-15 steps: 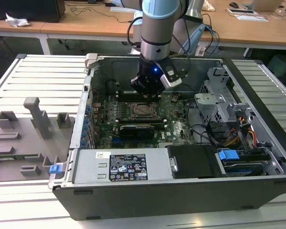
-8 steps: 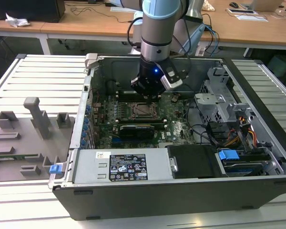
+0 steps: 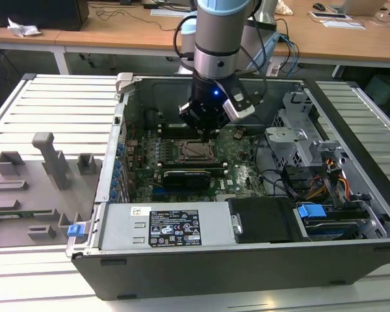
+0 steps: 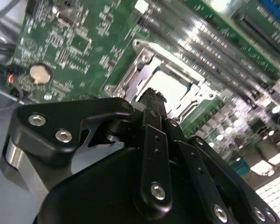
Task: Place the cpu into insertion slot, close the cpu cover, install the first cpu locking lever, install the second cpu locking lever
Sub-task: 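Install the second cpu locking lever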
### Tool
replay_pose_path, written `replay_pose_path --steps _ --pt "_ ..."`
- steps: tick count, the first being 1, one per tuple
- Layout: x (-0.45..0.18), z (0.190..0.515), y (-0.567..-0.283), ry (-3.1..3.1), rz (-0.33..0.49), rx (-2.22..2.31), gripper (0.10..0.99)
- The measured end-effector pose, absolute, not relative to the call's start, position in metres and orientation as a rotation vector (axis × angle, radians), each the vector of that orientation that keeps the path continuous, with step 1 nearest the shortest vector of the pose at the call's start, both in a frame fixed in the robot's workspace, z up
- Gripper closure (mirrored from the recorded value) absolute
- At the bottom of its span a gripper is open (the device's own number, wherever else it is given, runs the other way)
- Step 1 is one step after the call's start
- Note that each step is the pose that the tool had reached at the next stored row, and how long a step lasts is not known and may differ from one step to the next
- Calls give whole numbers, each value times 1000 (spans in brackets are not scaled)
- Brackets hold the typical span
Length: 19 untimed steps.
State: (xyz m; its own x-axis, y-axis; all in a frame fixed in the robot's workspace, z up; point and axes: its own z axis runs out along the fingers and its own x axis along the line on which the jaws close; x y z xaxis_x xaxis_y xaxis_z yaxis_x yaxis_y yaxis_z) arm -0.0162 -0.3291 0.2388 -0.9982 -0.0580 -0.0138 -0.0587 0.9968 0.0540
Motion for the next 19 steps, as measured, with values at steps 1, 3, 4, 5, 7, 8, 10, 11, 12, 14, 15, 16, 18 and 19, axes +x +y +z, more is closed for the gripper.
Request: replay_pose_path --steps 1,3,4,5,7,8,10,11,12,14,15,16,18,19 --pt "-16 239 -331 3126 103 -91 980" --pt "-16 238 -335 3124 153 -91 980" --pt "-16 238 -337 3123 171 -91 980" --pt "-16 237 -340 3122 180 -91 980" --pt "-16 236 -346 3122 183 -91 980" --pt "-16 235 -350 3123 184 -91 980" --pt "-16 233 -356 3124 186 -91 980" --pt "-16 232 -359 3125 186 -93 980" --pt "-16 231 -361 3126 186 -96 980" --pt "-16 231 -363 3127 186 -97 980" --pt "-17 231 -364 3127 186 -97 980" --pt "-17 231 -365 3127 186 -97 980" --pt "-18 231 -367 3127 186 -97 980" --pt "-18 231 -368 3127 186 -97 980"
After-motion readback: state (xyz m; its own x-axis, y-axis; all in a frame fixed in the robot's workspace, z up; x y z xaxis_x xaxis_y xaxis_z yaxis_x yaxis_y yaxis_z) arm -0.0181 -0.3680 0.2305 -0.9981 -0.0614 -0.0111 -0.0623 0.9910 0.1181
